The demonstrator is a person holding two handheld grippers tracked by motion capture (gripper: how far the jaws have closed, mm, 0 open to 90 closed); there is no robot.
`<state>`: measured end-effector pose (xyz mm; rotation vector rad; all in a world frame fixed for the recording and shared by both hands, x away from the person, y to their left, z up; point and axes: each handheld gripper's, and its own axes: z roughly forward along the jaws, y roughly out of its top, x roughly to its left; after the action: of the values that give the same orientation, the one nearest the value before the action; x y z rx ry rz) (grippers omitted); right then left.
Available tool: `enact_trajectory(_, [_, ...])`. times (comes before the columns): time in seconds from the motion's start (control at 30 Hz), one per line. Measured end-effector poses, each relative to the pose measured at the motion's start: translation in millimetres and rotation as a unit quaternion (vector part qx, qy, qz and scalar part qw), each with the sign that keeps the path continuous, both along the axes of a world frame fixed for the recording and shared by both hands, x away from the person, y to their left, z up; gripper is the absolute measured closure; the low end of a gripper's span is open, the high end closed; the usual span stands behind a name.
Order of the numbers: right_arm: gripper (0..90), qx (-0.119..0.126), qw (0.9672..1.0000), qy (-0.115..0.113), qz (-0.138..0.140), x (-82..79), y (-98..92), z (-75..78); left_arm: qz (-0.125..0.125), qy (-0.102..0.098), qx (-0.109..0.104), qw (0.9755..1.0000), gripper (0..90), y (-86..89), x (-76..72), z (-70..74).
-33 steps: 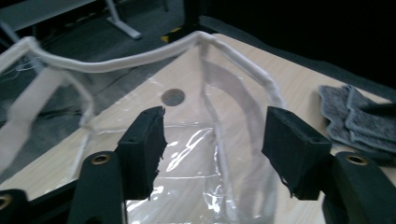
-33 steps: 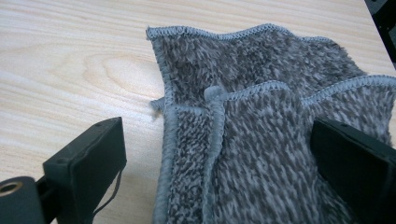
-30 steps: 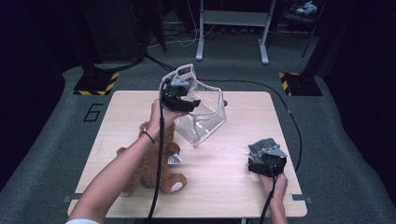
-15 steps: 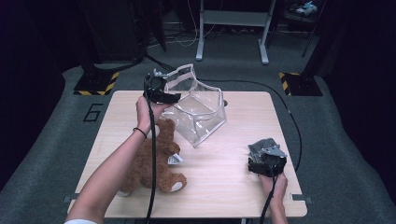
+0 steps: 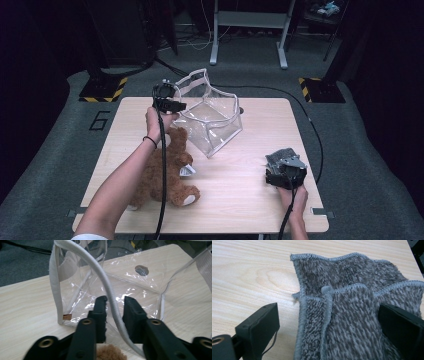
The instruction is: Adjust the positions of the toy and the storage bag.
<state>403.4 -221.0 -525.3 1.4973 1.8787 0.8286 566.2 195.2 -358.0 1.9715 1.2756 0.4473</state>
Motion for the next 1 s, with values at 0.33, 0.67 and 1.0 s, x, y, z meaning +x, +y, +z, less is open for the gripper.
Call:
enact_trajectory(0.33, [4.1, -0.001, 1.0, 0.001, 0.0, 0.0, 0.1, 0.0, -0.044, -0.011, -0.013, 0.9989, 85.6, -4.6, 3.4, -3.1])
enact_trajectory(0.67, [4.0, 0.0, 1.0, 0.003, 0.0, 0.2, -0.7, 0.3, -0.093, -0.002, -0.032, 0.9951, 86.0, -6.4, 1.0, -6.2])
enact_trajectory(1.0, [9.1, 0.015, 0.9996, 0.014, 0.021, 4.3, 2.2, 19.6, -0.151, 0.002, -0.043, 0.9875, 85.8, -9.8, -4.1, -8.8])
